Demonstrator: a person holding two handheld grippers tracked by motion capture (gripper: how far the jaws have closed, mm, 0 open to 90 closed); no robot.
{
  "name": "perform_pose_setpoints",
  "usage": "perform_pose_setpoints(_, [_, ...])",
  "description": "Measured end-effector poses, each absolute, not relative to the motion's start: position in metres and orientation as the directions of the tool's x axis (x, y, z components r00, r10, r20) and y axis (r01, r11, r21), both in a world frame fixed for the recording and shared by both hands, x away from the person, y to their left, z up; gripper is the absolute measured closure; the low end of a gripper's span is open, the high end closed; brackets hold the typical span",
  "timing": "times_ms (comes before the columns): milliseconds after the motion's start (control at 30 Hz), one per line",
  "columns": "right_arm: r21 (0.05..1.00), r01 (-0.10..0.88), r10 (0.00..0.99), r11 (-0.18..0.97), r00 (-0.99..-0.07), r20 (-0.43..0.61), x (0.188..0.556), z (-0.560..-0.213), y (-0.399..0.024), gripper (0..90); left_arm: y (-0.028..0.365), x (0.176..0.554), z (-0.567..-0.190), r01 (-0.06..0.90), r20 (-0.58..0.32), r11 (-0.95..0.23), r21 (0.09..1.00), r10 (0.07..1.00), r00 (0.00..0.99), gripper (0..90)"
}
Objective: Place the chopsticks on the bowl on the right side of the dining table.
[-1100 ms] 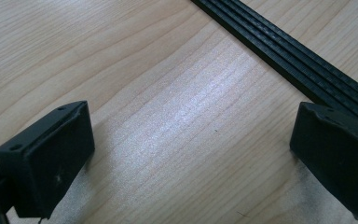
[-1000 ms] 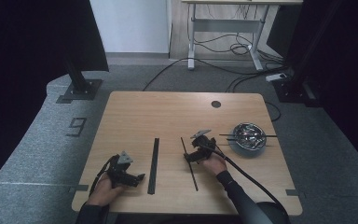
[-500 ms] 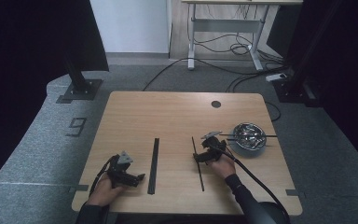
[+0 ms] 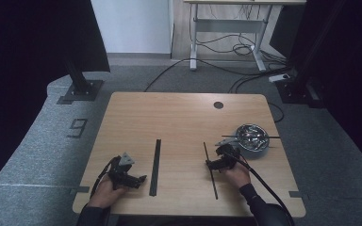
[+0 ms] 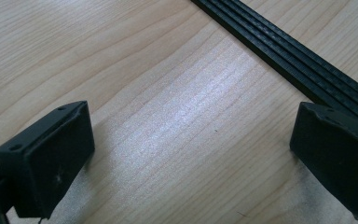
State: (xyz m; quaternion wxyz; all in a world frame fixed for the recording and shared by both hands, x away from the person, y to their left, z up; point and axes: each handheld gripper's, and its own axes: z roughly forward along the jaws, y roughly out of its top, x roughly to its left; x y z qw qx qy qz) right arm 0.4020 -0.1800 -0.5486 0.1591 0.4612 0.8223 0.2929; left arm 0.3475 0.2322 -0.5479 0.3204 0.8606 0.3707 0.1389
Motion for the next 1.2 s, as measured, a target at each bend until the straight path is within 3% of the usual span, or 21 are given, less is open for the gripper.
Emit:
perform_pose_setpoints(300, [0.604,0.677,0.854,0.420,-0.519,-0.012,0.392,-0.546,-0.198,0.0,0.232,0.348,-0.548,0.549,0.001,-0.520,0.655,0.727,0.686,0.0])
perform_pose_setpoints(600, [0.507,0.706,0.832,0.495,-0.553,-0.041,0.381,-0.538,-0.202,1.2,0.232,0.348,-0.548,0.549,0.002,-0.520,0.654,0.727,0.687,0.0])
perform_pose_setpoints(833, [0.487,0.709,0.808,0.510,-0.589,0.012,0.378,-0.530,-0.206,27.3,0.232,0.348,-0.548,0.549,0.001,-0.519,0.655,0.727,0.686,0.0])
perform_pose_setpoints(1200, [0.414,0.698,0.763,0.584,-0.646,0.012,0.381,-0.521,-0.209,64.2,0.232,0.348,-0.548,0.549,0.001,-0.519,0.655,0.727,0.686,0.0])
